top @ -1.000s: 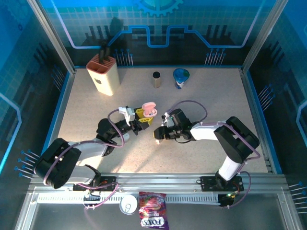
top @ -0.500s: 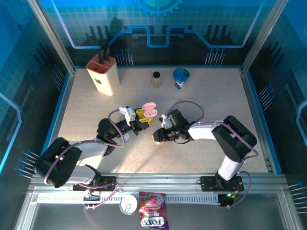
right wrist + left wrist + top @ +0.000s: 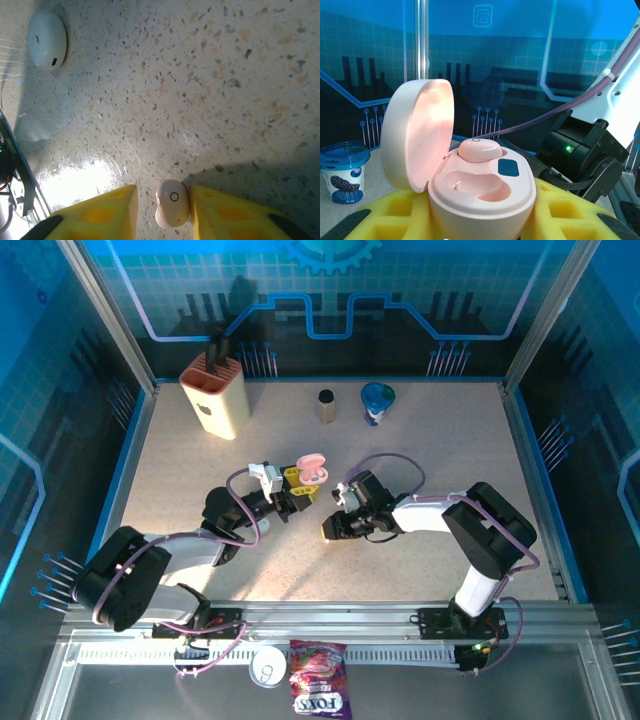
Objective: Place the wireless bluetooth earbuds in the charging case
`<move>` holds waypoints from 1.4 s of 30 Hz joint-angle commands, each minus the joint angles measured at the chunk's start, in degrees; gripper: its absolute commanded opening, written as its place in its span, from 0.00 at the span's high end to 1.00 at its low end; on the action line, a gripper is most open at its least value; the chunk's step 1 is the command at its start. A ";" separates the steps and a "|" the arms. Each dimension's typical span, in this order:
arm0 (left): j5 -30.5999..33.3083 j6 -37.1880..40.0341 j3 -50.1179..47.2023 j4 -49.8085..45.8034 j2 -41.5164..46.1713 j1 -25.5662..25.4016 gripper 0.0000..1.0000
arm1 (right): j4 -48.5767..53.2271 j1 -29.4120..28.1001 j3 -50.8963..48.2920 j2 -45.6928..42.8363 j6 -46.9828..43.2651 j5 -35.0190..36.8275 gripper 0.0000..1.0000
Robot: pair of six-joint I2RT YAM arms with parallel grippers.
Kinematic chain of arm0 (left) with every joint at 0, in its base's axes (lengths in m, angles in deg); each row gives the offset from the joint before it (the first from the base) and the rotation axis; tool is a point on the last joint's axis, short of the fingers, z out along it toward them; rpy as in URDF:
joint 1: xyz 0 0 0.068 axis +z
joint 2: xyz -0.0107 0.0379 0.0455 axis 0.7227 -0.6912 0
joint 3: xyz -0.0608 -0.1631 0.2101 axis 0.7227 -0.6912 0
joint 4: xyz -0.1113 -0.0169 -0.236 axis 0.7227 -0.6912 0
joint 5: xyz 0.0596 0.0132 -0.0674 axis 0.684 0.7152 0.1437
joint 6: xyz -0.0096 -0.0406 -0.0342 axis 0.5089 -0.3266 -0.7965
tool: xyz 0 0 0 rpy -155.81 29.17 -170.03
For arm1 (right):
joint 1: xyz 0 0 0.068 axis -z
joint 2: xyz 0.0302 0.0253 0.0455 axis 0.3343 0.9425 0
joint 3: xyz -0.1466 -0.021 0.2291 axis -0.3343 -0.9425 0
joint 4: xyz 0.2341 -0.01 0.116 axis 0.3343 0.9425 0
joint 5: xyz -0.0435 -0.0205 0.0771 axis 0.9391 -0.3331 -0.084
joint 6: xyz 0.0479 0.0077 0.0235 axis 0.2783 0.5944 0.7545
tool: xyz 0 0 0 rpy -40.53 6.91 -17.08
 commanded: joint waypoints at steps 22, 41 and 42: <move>9.22 10.42 -0.26 1.77 -6.64 0.27 0.70 | 12.85 -0.14 -0.89 -17.70 0.61 21.16 0.82; 18.26 28.60 2.73 1.77 -17.30 -7.53 0.71 | 20.01 -1.63 14.33 -26.14 -4.02 20.74 0.82; 18.33 28.57 2.77 1.77 -17.28 -7.64 0.71 | 19.95 -1.79 14.82 -25.52 -4.13 20.50 0.82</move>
